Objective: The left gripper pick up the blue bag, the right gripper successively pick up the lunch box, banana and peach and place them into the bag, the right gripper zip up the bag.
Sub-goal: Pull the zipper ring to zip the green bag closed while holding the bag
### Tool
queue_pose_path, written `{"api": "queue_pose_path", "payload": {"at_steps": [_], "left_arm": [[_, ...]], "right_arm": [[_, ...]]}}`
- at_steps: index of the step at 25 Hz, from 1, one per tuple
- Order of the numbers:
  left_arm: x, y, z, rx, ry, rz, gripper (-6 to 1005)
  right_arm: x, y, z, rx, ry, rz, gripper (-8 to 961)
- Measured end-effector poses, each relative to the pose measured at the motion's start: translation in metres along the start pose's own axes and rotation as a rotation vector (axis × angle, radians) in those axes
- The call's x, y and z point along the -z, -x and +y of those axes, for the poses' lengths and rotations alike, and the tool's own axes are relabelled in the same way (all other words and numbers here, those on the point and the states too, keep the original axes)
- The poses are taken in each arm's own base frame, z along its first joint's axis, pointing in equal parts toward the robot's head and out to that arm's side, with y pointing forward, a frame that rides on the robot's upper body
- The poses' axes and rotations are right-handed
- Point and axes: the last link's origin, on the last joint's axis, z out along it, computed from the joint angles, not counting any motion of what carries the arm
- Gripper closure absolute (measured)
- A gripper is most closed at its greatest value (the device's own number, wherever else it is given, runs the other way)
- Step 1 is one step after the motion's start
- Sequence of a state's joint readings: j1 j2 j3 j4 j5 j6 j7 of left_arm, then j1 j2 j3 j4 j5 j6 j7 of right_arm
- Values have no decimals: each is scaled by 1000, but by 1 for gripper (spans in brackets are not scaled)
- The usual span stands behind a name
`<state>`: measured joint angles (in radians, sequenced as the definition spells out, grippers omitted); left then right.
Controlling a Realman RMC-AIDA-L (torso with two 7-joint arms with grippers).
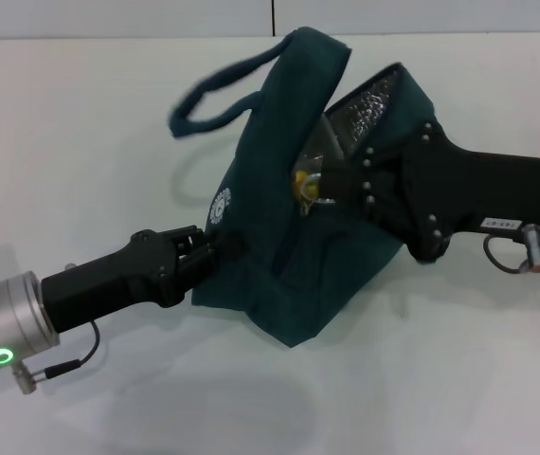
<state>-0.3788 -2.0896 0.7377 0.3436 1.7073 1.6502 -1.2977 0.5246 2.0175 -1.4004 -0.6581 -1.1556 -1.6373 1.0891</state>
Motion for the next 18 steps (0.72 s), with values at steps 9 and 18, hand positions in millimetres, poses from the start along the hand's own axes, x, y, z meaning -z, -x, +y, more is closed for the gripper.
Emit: {"api": "queue_pose_path", "payload": {"at_steps": [9,18], "left_arm": [[0,-1,0,6,0,14,856],[-1,1,1,-2,7,-4,924]], "right_arm": [[8,-11,-9,-64,-127,-10,948],[8,-8,-12,-68,-131,-30,948]]}}
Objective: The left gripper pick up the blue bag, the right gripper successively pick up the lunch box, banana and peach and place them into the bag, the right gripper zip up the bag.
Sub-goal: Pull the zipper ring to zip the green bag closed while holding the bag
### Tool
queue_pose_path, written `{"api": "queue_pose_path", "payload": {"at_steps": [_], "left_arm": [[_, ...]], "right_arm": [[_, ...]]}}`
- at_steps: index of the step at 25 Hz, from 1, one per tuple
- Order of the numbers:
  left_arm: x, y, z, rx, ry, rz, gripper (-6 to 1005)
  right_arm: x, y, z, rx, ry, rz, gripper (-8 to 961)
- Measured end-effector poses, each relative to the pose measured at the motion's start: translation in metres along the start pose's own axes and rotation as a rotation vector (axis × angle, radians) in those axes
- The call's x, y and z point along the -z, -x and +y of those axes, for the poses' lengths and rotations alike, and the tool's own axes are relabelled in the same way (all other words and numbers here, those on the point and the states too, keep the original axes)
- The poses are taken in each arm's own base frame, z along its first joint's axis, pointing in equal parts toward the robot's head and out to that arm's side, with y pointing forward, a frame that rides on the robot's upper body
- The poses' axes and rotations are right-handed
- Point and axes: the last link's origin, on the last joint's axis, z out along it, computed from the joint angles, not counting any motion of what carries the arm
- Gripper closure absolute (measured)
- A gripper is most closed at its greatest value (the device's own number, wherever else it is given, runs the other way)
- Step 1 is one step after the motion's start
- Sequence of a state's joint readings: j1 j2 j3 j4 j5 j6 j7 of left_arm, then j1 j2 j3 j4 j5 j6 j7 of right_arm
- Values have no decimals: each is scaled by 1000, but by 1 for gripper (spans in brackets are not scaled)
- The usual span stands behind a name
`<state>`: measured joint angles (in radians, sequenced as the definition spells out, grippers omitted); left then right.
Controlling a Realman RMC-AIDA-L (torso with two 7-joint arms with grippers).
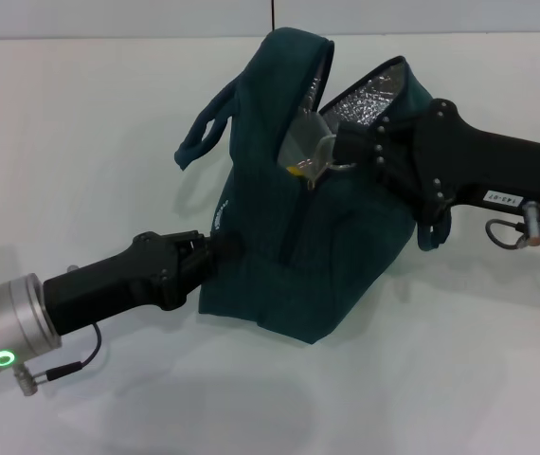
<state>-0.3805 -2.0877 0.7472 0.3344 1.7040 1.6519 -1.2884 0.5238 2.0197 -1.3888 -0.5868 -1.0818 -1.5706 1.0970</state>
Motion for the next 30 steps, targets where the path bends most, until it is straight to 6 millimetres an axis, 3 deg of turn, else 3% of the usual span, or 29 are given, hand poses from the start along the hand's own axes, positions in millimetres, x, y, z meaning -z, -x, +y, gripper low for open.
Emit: {"api": "queue_pose_path", "payload": {"at_steps": [8,18,30], "left_arm": [[0,2,1,-16,7,-13,929],[-2,4,-1,-9,-11,-19,930],[-2,6,-1,6,-17,-14,931]], "right_arm": [[-1,4,-2,4,6,-8,948],[0,6,10,12,87,-21,948],[7,-2,-2,-18,-37,-13,947]]}}
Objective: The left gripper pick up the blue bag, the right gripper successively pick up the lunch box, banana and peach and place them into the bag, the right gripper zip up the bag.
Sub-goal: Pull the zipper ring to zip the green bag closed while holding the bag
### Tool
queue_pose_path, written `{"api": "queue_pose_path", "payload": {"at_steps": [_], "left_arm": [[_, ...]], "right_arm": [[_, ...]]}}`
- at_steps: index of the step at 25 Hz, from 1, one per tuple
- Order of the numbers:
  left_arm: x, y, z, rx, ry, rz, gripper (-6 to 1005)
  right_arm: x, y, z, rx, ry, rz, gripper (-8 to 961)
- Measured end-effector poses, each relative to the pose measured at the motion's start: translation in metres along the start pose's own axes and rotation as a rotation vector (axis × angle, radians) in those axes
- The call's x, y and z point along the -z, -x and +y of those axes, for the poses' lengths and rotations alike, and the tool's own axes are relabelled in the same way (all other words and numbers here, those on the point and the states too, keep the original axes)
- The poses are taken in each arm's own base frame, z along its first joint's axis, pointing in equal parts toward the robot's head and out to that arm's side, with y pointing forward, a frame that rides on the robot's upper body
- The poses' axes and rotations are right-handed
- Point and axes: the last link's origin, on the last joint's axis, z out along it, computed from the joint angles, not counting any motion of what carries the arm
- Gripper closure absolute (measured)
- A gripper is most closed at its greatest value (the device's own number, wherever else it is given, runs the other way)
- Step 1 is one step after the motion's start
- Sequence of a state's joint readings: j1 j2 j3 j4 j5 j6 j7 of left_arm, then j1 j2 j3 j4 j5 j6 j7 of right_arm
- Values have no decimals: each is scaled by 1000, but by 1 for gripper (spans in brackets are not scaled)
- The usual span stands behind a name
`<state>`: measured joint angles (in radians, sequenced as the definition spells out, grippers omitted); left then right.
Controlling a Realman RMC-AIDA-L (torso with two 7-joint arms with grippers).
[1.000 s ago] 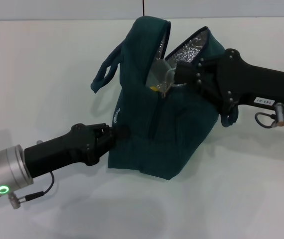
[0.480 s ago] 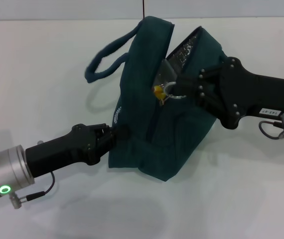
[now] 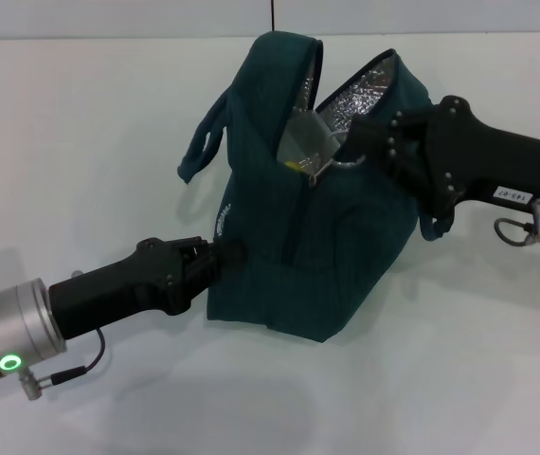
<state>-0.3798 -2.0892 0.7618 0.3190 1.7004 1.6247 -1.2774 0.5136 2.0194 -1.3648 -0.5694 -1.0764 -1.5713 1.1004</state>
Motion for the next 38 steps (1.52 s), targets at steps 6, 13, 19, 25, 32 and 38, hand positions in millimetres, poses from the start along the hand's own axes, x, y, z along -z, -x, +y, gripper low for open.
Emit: {"api": "queue_pose_path", "payload": {"at_steps": [6,13,19,25,32,38], "left_arm": [[0,0,0,1,1,1,931],[0,0,0,1,0,1,931],[0,1,0,6,0,1,932],[1,4,2,30,-9,29,925],[4,-3,0,38,-27,83,873],[6,-10,-3,36,-42,132,667]], "right_arm": [[-4,4,19,3,136,-23,947],[-6,0,29,-8,203,-2,948],[-4,-2,26,-12,173,-5,950],[-2,-7,37,20,231,13,952],[16,-5,54,144,244,-89,953],[23,-2,40,145,125,-127,954]]}}
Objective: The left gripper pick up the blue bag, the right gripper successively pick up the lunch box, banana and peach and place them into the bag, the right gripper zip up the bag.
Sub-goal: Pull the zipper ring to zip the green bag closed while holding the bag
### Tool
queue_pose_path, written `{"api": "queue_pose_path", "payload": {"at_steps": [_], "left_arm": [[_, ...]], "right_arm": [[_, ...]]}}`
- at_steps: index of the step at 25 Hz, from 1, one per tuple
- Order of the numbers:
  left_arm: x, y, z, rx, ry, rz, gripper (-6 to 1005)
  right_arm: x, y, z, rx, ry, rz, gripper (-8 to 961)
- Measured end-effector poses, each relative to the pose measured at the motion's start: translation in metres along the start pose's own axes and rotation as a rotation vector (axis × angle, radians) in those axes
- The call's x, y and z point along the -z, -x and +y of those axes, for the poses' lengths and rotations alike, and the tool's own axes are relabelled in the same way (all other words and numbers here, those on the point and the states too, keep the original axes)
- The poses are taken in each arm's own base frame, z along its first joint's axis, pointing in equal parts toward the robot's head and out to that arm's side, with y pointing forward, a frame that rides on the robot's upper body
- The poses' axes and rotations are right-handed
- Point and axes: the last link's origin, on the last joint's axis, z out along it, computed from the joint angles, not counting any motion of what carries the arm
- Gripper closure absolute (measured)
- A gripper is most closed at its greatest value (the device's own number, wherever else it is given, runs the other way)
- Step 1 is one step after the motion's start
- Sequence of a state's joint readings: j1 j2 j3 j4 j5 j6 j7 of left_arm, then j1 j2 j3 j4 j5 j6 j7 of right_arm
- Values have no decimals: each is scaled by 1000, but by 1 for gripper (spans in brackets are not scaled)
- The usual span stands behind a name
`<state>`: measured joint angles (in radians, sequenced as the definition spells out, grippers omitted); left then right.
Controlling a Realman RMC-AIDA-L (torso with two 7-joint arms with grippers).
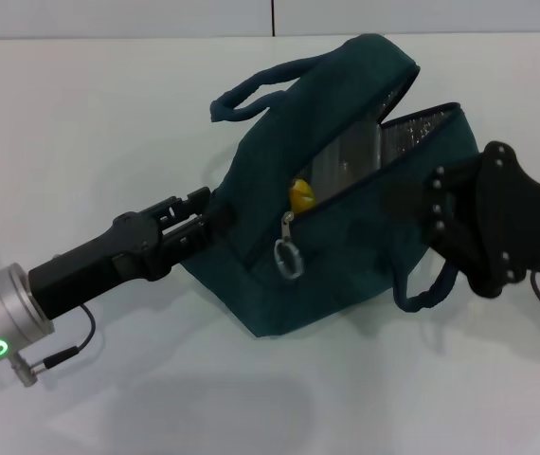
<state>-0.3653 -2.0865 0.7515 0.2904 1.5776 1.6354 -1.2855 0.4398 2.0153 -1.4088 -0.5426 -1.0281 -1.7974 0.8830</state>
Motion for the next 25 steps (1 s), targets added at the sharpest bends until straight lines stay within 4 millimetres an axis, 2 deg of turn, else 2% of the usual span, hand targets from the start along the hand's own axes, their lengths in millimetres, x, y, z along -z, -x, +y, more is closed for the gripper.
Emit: {"api": "queue_pose_path", "payload": {"at_steps": [5,8,11,14,18,25], "left_arm": [[0,-2,-1,-6,-1,0,426],[0,-2,-1,-6,-2,0,385],[1,0,-1,-1,-5,1,344],[3,1,-1,-2,-17,9,346],[3,2,-1,1,-22,13,350],[0,4,0,16,-13,14,355]], "right_arm": [[3,-1,-5,-13,-45,0,954],[10,-1,-12,-48,-110,0,954],[26,-2,-18,-108,-186,7,954],[44,-5,-22,-169,-257,56,953],[50,-4,-27,-172,-291,62,953],[37,-1,-49,-184,-309,93,953]]}}
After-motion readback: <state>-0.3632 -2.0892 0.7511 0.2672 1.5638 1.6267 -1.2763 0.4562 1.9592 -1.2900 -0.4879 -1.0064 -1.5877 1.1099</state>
